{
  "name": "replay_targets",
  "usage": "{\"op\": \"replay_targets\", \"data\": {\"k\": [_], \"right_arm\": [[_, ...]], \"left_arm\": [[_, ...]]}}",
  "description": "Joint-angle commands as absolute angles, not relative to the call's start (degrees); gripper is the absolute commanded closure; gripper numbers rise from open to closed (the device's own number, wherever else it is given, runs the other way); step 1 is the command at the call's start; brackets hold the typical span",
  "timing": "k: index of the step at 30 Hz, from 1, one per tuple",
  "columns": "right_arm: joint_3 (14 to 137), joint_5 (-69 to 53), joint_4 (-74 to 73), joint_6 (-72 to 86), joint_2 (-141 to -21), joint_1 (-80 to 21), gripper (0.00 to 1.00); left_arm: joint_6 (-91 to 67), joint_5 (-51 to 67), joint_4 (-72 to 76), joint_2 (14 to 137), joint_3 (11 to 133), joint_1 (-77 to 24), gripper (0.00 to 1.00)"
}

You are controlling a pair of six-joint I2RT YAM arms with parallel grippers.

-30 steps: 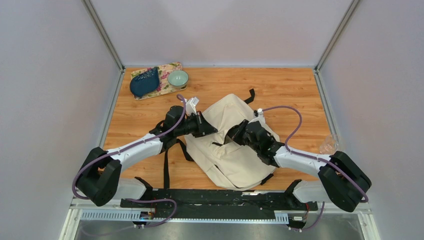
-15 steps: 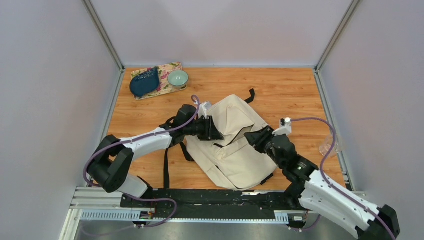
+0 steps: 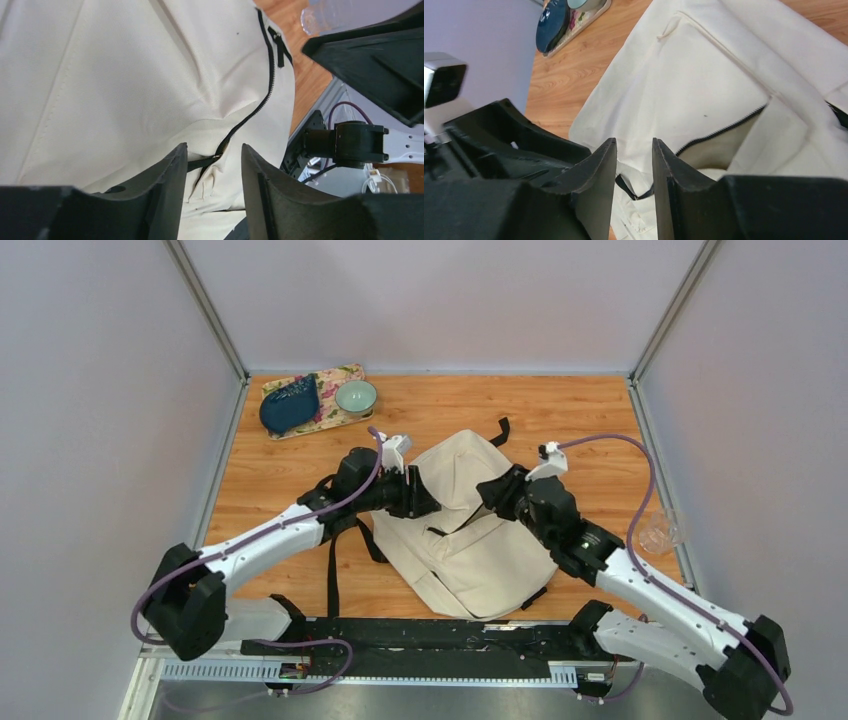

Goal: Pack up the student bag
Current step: Adjust the student bag at the center of the board.

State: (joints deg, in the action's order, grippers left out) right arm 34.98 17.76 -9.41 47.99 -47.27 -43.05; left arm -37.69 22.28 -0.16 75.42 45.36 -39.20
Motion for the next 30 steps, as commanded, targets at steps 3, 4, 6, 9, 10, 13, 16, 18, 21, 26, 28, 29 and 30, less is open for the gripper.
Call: {"op": "replay_targets", "data": {"k": [3,4,6,9,10,13,16,18,21,26,28,29,30], "right_arm": [[42.8,12.5,-8.1,42.4,-58.9,-43.0,0.69],[44.3,12.3,-9.9,42.4,-61.1,-43.0,0.73],[43.9,12.4,-12.9,42.6,-62.3,-43.1,0.76],[39.9,10.7,-11.8,42.8,-62.1,-43.0,0.78],[39.2,10.5,-11.7,43.2,-62.3,-43.1,0.80],[36.8,11.4,-11.6,44.5,-63.4,-43.0,0.83],[36.1,12.6,-11.2,44.4,-65.2,-43.1,0.83],[36.5,13.4,-10.6,43.9,-66.9,-42.9,0.84],[38.6,15.8,-12.7,42.4,-67.3,-42.5,0.84],[40.5,15.0,-14.7,40.7,-62.4,-42.5,0.84],[40.3,13.7,-14.9,40.4,-58.6,-42.5,0.83],[40.0,12.7,-14.7,40.4,-57.5,-42.5,0.82],[39.8,12.0,-14.1,40.3,-55.4,-42.5,0.81]], "left_arm": [[-35.6,12.7,-2.3,63.2,39.8,-39.1,0.40],[-35.6,12.1,-2.7,62.1,38.9,-39.1,0.39],[-36.5,10.9,-4.1,58.6,34.9,-39.1,0.38],[-39.3,10.0,-3.6,53.4,27.1,-39.0,0.38],[-41.0,10.1,-3.1,52.0,25.1,-39.0,0.38],[-44.3,11.6,1.5,47.8,17.9,-39.0,0.36],[-46.1,14.6,5.3,46.3,14.2,-39.1,0.35],[-46.8,17.0,7.5,46.9,13.3,-39.1,0.34],[-48.1,19.6,10.0,48.8,12.7,-39.2,0.34],[-54.1,22.5,21.7,49.7,8.4,-39.2,0.28],[-56.8,23.1,25.5,49.7,7.1,-39.2,0.27],[-57.2,23.1,27.7,50.2,6.5,-39.1,0.26],[-57.5,23.1,28.1,50.6,6.4,-39.2,0.26]]}}
